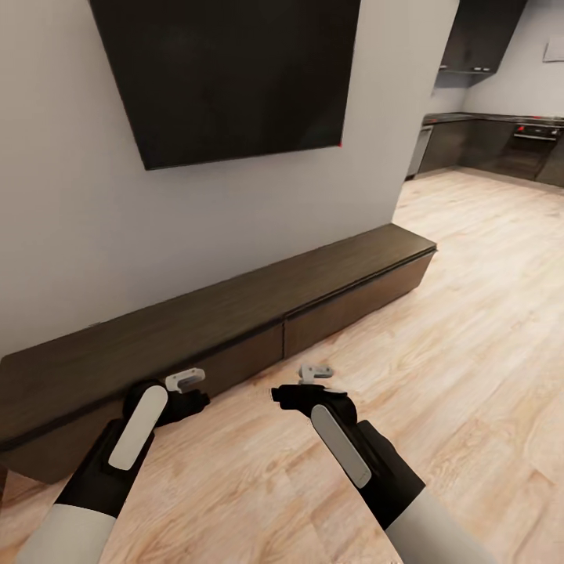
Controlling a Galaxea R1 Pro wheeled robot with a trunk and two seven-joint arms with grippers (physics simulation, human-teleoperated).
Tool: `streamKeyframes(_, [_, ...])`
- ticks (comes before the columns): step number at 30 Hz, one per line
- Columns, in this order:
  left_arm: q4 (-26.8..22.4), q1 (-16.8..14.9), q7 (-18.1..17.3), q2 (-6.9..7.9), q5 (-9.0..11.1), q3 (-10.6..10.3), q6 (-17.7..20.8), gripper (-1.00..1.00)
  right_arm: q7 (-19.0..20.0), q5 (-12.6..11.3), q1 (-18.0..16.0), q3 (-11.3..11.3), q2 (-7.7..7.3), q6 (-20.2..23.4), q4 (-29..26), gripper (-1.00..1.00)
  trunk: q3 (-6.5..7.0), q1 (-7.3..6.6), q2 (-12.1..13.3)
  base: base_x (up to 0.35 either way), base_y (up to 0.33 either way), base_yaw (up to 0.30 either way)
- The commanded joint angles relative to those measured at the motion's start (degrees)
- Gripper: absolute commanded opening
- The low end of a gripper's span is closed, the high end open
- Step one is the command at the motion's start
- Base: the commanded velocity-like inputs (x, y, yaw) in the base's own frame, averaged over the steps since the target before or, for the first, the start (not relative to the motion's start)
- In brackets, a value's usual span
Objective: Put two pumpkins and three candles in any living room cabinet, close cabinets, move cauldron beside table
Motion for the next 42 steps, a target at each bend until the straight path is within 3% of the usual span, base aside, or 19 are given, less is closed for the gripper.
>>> streamKeyframes(1, [-0.1, 0.0, 0.6, 0.06, 0.6, -0.1, 0.1, 1.00, -0.6, -0.6, -0.1, 0.1, 0.01, 0.0, -0.1, 1.00, 0.14, -0.23, 0.4, 0.000, 0.000, -0.280])
streamKeyframes(27, [1.2, 0.0, 0.6, -0.12, 0.3, -0.5, 0.1, 1.00, -0.6, -0.6, -0.1, 0.0, 0.12, -0.1, 0.8, 1.00, 4.80, -5.94, 10.8, 0.000, 0.000, -0.279])
streamKeyframes(30, [3.7, 0.0, 0.7, -0.17, 0.2, -0.5, 0.1, 1.00, -0.6, -0.6, -0.1, 0.0, 0.08, -0.1, 0.9, 1.00, 5.34, -6.60, 12.0, 0.000, 0.000, -0.257])
streamKeyframes(36, [14.2, -0.5, 0.9, -0.05, -0.3, -0.4, -0.4, 1.00, -1.1, 0.0, -0.1, 0.0, -0.04, -0.2, 1.6, 1.00, 6.42, -7.92, 14.4, 0.000, 0.000, -0.220])
streamKeyframes(38, [16.1, -0.6, 0.8, -0.17, -0.3, -0.4, -0.6, 1.00, -1.4, 0.0, 0.0, 0.1, -0.73, -0.1, 2.1, 1.00, 6.78, -8.36, 15.2, 0.000, 0.000, -0.173])
streamKeyframes(42, [20.7, -0.6, 0.6, -0.28, -0.9, -0.6, -1.9, 1.00, -1.6, -0.5, 0.1, 0.2, -7.49, -0.4, 8.7, 1.00, 7.55, -9.24, 16.8, 0.000, 0.000, -0.123])
